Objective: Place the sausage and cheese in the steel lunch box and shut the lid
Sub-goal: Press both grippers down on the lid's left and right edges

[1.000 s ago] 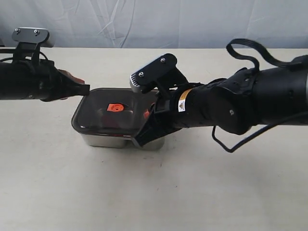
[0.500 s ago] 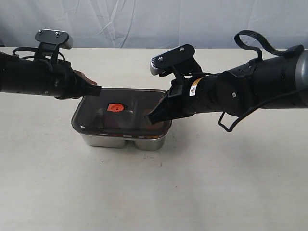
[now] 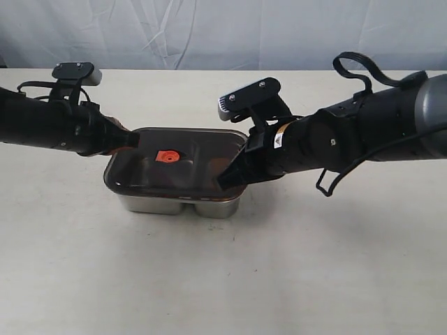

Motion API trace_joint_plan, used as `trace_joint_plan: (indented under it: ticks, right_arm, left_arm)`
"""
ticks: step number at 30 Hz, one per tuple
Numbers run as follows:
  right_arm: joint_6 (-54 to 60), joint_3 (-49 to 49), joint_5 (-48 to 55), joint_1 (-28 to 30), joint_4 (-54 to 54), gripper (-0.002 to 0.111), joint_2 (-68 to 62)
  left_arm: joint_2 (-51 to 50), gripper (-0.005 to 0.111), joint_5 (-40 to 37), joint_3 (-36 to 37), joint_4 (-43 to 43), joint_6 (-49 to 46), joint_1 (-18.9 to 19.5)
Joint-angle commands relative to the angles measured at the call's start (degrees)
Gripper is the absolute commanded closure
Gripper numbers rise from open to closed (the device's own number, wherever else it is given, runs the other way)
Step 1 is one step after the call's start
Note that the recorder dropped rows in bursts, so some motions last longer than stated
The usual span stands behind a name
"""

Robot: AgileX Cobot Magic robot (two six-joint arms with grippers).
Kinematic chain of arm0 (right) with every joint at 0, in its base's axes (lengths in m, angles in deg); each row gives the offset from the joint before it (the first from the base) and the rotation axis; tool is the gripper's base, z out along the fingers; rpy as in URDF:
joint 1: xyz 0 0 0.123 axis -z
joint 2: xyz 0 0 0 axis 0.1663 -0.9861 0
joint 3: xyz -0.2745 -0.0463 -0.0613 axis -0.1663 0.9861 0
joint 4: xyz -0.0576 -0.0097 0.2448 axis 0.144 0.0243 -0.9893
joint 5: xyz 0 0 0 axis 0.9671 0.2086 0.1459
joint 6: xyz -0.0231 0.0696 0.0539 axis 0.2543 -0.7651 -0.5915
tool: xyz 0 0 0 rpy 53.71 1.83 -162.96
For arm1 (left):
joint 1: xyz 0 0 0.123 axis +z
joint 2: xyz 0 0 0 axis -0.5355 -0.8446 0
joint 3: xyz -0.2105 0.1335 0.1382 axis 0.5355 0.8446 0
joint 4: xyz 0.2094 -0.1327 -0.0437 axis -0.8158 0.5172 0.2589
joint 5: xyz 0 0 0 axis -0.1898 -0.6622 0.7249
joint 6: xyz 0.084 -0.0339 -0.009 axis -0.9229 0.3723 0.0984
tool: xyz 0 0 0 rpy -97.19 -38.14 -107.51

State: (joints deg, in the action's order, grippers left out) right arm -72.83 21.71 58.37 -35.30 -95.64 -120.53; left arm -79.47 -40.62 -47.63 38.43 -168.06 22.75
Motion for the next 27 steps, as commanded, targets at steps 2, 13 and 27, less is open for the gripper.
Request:
trace_joint_plan:
  ticks: [2, 13, 27]
  right_arm:
    - [-0.07, -0.25, 0.46, 0.26, -0.88, 0.109, -2.04]
    - [-0.07, -0.25, 0.11, 0.26, -1.02, 0.109, -4.66]
    - [-0.07, -0.25, 0.50, 0.26, -1.26, 0.109, -8.54]
  left_arm:
    - [-0.84, 0.106, -0.35, -0.30, -3.83, 4.12, 0.10]
    - [-4.08, 0.106, -0.54, -0.30, -7.54, 7.26, 0.10]
    - [-4.07, 0.106, -0.46, -0.30, -12.55, 12.58, 0.10]
